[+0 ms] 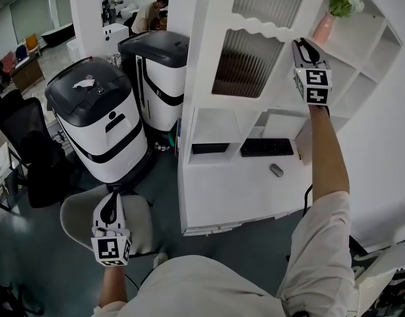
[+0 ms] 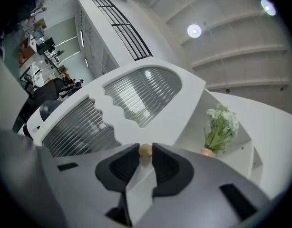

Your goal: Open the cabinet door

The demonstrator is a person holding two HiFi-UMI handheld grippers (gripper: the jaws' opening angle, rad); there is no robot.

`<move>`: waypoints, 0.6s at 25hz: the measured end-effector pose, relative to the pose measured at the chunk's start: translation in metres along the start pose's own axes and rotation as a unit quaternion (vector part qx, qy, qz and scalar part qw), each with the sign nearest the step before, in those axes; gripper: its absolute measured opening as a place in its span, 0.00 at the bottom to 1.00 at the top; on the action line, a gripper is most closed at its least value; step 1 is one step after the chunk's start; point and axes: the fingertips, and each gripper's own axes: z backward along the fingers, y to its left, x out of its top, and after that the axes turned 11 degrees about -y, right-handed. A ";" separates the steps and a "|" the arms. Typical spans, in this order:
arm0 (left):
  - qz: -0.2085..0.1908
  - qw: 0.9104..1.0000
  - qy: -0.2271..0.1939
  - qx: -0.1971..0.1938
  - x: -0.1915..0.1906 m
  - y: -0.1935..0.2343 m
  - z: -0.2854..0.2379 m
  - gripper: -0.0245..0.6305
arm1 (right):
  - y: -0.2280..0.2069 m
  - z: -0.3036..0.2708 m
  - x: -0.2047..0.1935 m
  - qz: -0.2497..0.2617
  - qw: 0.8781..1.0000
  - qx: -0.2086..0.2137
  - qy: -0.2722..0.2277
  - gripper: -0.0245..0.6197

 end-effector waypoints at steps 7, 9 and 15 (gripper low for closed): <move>0.008 1.000 0.001 -0.021 -0.004 -0.008 -0.012 0.04 | 0.003 0.018 0.019 0.038 0.999 0.021 -0.022 0.17; 0.010 1.000 -0.001 -0.028 -0.005 -0.011 -0.014 0.04 | 0.005 0.026 0.025 0.049 0.998 0.026 -0.029 0.17; 0.016 0.999 -0.008 -0.050 -0.005 -0.024 -0.027 0.04 | 0.010 0.048 0.041 0.082 0.995 0.043 -0.044 0.16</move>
